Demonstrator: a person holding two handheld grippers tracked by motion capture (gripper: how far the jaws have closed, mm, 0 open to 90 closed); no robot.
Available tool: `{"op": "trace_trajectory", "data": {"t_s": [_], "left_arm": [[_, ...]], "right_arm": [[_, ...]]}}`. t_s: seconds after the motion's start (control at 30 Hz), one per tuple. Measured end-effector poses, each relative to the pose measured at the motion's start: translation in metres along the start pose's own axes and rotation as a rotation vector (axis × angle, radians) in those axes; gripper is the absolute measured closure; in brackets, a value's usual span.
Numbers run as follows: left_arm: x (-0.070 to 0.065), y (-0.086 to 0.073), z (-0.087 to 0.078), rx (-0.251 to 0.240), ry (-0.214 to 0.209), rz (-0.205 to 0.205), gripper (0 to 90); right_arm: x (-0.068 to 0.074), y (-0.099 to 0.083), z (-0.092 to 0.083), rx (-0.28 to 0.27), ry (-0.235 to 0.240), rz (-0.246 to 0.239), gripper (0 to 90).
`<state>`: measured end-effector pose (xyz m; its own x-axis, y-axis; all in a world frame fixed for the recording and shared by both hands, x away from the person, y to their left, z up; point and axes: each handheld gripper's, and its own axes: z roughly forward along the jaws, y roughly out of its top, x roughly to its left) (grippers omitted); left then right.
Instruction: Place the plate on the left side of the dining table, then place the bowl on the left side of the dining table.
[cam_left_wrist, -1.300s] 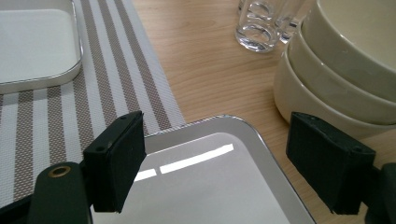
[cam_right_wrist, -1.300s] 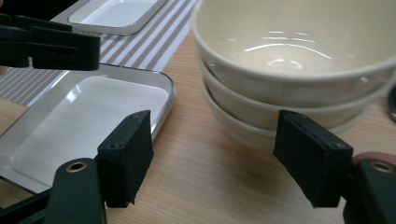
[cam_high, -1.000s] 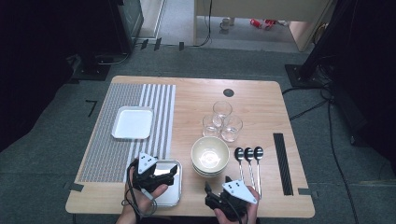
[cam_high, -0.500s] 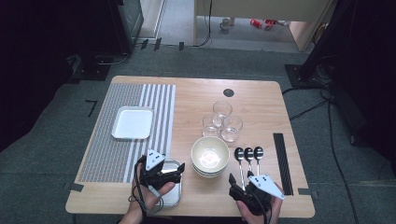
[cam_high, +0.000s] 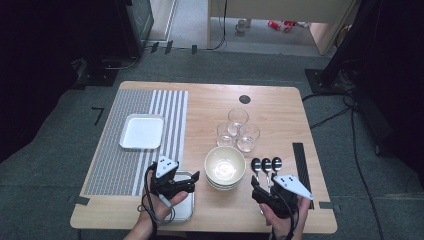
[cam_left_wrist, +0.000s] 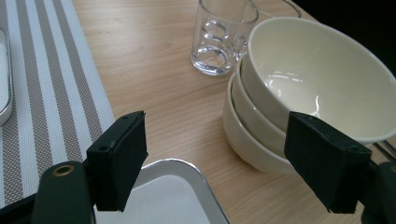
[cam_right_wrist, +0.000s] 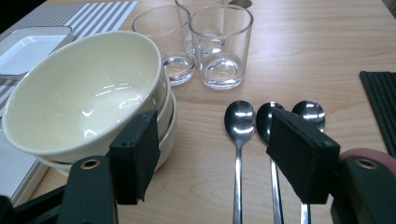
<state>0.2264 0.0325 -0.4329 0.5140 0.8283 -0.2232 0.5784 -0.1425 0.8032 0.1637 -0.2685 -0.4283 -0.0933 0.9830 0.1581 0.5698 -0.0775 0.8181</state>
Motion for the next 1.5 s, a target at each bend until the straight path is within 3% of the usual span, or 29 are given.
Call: {"op": "trace_trajectory", "data": {"t_s": [0.23, 0.57, 0.8, 0.97, 1.23, 1.37, 1.4, 1.5], "left_arm": [[0.000, 0.004, -0.001, -0.030, -0.019, -0.025, 22.4], [-0.006, 0.006, -0.001, -0.018, -0.049, 0.009, 22.9], [0.002, 0.008, -0.004, -0.028, -0.043, -0.003, 23.1], [-0.001, 0.010, -0.006, -0.033, -0.060, -0.003, 25.4], [-0.009, 0.012, 0.003, -0.015, -0.084, 0.021, 40.8], [-0.017, 0.013, 0.012, 0.003, -0.063, 0.030, 49.5], [-0.019, 0.014, 0.014, 0.006, -0.041, 0.034, 53.6], [-0.023, 0.016, 0.019, 0.010, -0.010, 0.041, 62.8]], "right_arm": [[0.006, 0.014, 0.002, -0.005, -0.014, -0.032, 34.3], [0.012, 0.020, 0.013, 0.026, 0.009, -0.023, 35.5], [0.014, 0.023, 0.018, 0.040, 0.030, -0.008, 35.9], [0.018, 0.029, 0.022, 0.046, 0.032, -0.026, 36.6], [0.022, 0.035, 0.031, 0.070, 0.055, -0.060, 49.6], [0.022, 0.038, 0.034, 0.067, 0.086, -0.061, 66.7], [0.022, 0.038, 0.035, 0.065, 0.086, -0.059, 71.5], [0.020, 0.040, 0.038, 0.068, 0.075, -0.051, 77.5]]}}
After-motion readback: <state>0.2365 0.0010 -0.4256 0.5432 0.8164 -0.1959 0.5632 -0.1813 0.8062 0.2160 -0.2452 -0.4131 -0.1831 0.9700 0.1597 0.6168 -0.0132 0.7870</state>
